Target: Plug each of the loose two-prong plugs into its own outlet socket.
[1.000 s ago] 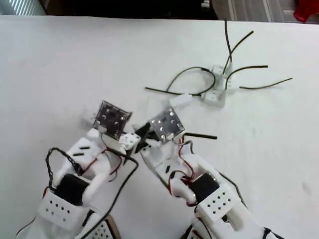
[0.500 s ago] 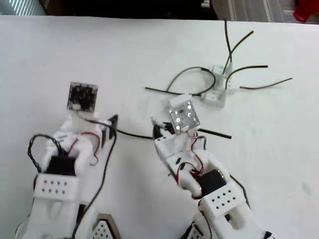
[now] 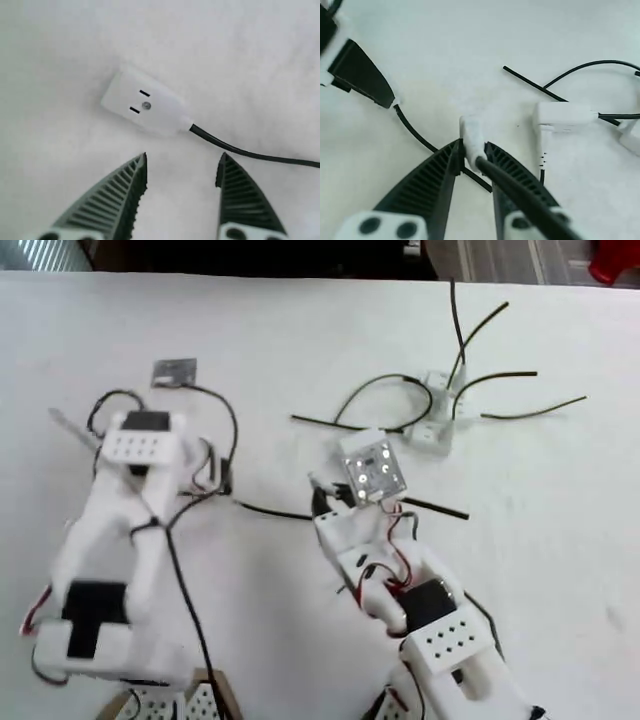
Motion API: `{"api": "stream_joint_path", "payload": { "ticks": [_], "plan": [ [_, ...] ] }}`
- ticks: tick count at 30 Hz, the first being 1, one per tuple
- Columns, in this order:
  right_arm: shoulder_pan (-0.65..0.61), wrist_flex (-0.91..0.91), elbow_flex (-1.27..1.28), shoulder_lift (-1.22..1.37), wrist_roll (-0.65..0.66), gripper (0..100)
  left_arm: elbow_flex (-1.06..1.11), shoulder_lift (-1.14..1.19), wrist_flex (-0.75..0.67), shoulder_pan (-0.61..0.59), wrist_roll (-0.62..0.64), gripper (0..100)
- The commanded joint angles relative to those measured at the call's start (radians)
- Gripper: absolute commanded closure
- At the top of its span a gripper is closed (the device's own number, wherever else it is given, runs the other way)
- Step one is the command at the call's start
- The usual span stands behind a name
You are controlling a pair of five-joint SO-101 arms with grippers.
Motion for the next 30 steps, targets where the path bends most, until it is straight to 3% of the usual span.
{"api": "stream_joint_path", "payload": {
  "ticks": [1, 5, 11, 18, 25, 30],
  "plan": [
    [0.039, -0.027, -0.008, -0.013, -0.008, 98.2, -0.146, 0.133, 0.061, 0.065, 0.038, 77],
    [0.042, -0.027, -0.008, -0.013, -0.008, 98.2, -0.196, 0.255, 0.071, 0.093, 0.077, 77],
    [0.042, -0.027, -0.008, -0.013, -0.008, 98.2, -0.210, 0.334, 0.135, 0.056, 0.035, 77],
    [0.042, -0.027, -0.008, -0.013, -0.009, 98.1, -0.210, 0.286, 0.199, -0.105, -0.114, 90],
    [0.042, -0.027, -0.008, -0.013, -0.009, 98.1, -0.206, 0.179, 0.219, -0.282, -0.252, 90],
    [0.042, -0.027, -0.008, -0.013, -0.008, 98.1, -0.226, 0.044, 0.301, -0.291, -0.276, 90]
  ]
}}
